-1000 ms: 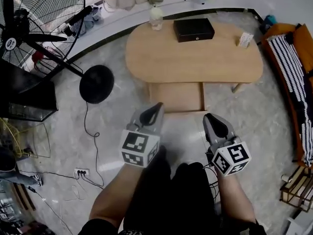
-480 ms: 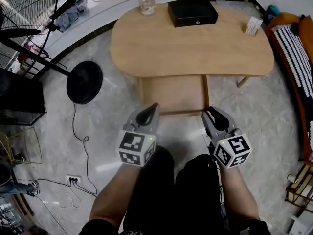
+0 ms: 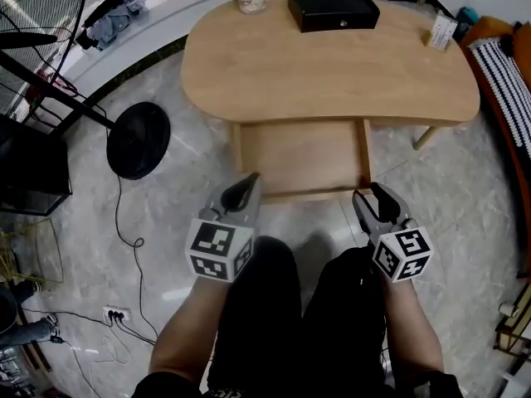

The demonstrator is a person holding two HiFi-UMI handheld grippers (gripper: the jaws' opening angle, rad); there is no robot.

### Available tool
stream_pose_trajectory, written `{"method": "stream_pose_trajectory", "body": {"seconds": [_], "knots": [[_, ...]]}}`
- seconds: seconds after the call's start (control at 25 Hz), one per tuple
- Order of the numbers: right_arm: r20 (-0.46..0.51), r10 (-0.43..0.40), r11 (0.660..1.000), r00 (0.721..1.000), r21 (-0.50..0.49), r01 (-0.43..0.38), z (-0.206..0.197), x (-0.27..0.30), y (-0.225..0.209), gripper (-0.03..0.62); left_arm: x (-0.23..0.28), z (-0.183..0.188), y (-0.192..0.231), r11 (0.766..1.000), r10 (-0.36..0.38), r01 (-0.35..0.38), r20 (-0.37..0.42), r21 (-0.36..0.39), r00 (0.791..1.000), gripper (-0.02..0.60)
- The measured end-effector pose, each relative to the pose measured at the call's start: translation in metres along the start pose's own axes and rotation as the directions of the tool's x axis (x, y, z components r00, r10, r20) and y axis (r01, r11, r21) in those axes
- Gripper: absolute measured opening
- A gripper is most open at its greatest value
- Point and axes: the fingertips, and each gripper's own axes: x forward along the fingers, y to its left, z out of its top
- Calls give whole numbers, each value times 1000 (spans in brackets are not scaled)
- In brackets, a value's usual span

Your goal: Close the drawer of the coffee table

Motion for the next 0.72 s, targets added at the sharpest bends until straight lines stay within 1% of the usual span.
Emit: {"method": "stream_pose_trajectory", "body": {"seconds": [0.12, 0.16, 0.28, 0.32, 0.4, 0.48, 0.52, 0.64, 0.72], "knots": [[-23, -15, 1000, 1000, 3, 15, -21, 3, -10, 201, -11, -14, 10, 1000, 19, -19, 7, 11, 1000, 11], [-32, -22, 1000, 999, 8, 23, -27, 2, -14, 202, -15, -20, 12, 1000, 24, -24, 6, 19, 1000, 57], [-52, -61, 998, 997, 19, 62, -43, -2, -31, 225, -29, -41, 21, 998, 52, -52, -14, 20, 999, 120], [-56, -75, 997, 996, 22, 76, -47, -2, -35, 241, -34, -49, 26, 998, 65, -65, -26, 10, 998, 137], [-65, -94, 995, 993, 29, 96, -54, -2, -41, 260, -43, -66, 34, 996, 89, -90, -50, -15, 995, 192], [-65, -96, 994, 993, 43, 99, -58, 1, -45, 287, -45, -80, 40, 994, 101, -104, -68, -44, 993, 254], [-59, -92, 994, 994, 54, 95, -59, 3, -46, 289, -44, -86, 42, 993, 100, -105, -75, -63, 992, 275], [-53, -84, 994, 995, 60, 87, -62, 2, -46, 284, -37, -105, 46, 988, 83, -95, -98, -121, 992, 305], [-53, -78, 995, 996, 55, 81, -62, 1, -45, 279, -35, -112, 47, 987, 77, -90, -105, -134, 992, 308]]}}
